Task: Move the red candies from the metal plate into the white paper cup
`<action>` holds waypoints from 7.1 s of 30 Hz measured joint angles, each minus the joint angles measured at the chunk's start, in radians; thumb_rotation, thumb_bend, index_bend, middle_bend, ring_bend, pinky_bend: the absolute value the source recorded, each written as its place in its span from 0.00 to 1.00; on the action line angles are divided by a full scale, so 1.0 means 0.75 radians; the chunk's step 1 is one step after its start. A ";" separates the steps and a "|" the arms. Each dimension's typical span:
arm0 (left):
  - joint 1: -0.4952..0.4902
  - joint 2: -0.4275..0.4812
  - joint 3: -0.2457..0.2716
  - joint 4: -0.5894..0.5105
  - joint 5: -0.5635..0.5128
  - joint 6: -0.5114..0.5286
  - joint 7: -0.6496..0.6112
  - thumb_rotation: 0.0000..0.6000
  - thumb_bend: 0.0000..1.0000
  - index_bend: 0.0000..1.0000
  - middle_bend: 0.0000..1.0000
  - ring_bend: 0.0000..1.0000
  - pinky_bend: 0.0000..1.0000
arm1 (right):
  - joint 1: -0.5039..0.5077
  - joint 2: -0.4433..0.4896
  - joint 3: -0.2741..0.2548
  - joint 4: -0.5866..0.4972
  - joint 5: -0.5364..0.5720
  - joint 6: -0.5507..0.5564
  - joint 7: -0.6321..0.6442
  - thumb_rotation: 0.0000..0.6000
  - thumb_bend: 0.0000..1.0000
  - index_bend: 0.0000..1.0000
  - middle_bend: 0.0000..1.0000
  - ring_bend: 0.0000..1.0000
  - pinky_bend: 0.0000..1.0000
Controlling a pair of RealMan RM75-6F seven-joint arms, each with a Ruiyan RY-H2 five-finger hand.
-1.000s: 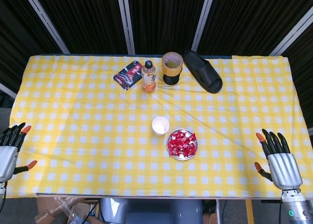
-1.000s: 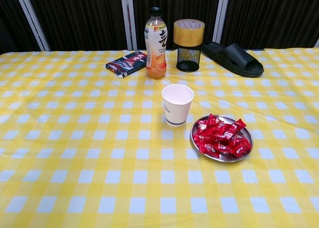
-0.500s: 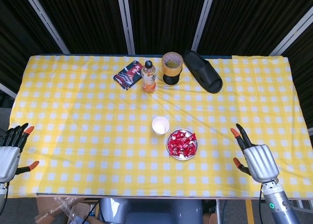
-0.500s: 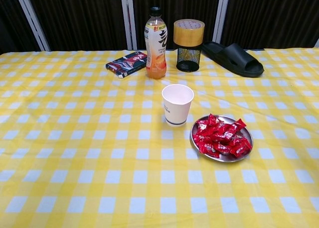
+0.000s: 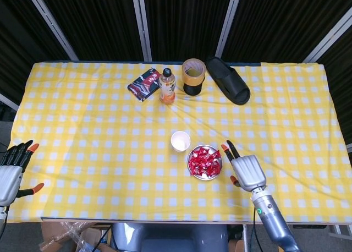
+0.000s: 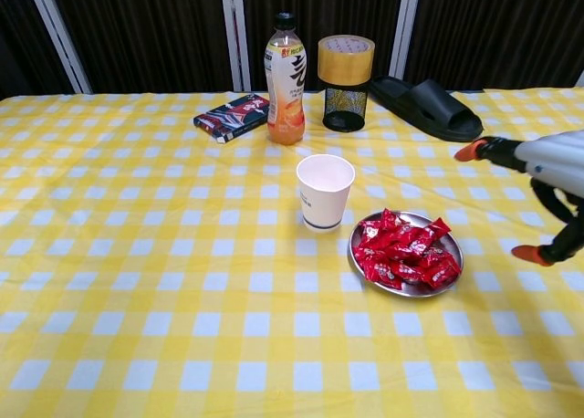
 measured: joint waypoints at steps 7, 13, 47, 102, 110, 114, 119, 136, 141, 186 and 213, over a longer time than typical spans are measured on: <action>-0.008 0.013 -0.001 -0.007 -0.018 -0.027 -0.024 1.00 0.05 0.00 0.00 0.00 0.00 | 0.123 -0.170 0.021 0.080 0.206 -0.004 -0.130 1.00 0.33 0.00 0.00 0.71 0.87; -0.011 0.015 0.000 -0.012 -0.020 -0.034 -0.021 1.00 0.05 0.00 0.00 0.00 0.00 | 0.176 -0.230 0.020 0.128 0.253 0.015 -0.128 1.00 0.33 0.00 0.02 0.71 0.87; -0.019 0.027 -0.003 -0.023 -0.048 -0.060 -0.054 1.00 0.05 0.00 0.00 0.00 0.00 | 0.326 -0.395 -0.024 0.326 0.418 0.008 -0.034 1.00 0.35 0.34 0.32 0.71 0.87; -0.028 0.047 -0.005 -0.046 -0.082 -0.097 -0.054 1.00 0.05 0.00 0.00 0.00 0.00 | 0.625 -0.290 0.264 0.079 0.553 0.129 -0.176 1.00 0.58 0.61 0.52 0.75 0.91; -0.037 0.055 -0.004 -0.054 -0.090 -0.122 -0.071 1.00 0.05 0.00 0.00 0.00 0.00 | 0.737 -0.333 0.315 0.228 0.649 0.064 -0.144 1.00 0.58 0.61 0.52 0.75 0.91; -0.039 0.060 -0.002 -0.058 -0.088 -0.126 -0.075 1.00 0.05 0.00 0.00 0.00 0.00 | 0.753 -0.347 0.305 0.269 0.660 0.049 -0.115 1.00 0.58 0.61 0.52 0.75 0.91; -0.040 0.062 -0.002 -0.060 -0.091 -0.130 -0.080 1.00 0.05 0.00 0.00 0.00 0.00 | 0.764 -0.358 0.279 0.306 0.667 0.033 -0.076 1.00 0.58 0.61 0.52 0.75 0.91; -0.042 0.066 0.000 -0.065 -0.089 -0.132 -0.082 1.00 0.05 0.00 0.00 0.00 0.00 | 0.780 -0.401 0.218 0.404 0.642 0.003 0.042 1.00 0.58 0.61 0.52 0.75 0.91; -0.043 0.068 0.000 -0.066 -0.092 -0.136 -0.092 1.00 0.05 0.00 0.00 0.00 0.00 | 0.785 -0.412 0.214 0.427 0.630 -0.001 0.067 1.00 0.58 0.60 0.51 0.75 0.91; -0.045 0.074 0.001 -0.073 -0.097 -0.141 -0.094 1.00 0.05 0.00 0.00 0.00 0.00 | 0.796 -0.385 0.191 0.440 0.654 0.000 0.089 1.00 0.58 0.52 0.40 0.75 0.91; -0.036 0.073 0.006 -0.078 -0.087 -0.122 -0.084 1.00 0.05 0.00 0.00 0.00 0.00 | 0.712 -0.169 0.106 0.196 0.581 0.157 0.009 1.00 0.42 0.24 0.74 0.85 0.97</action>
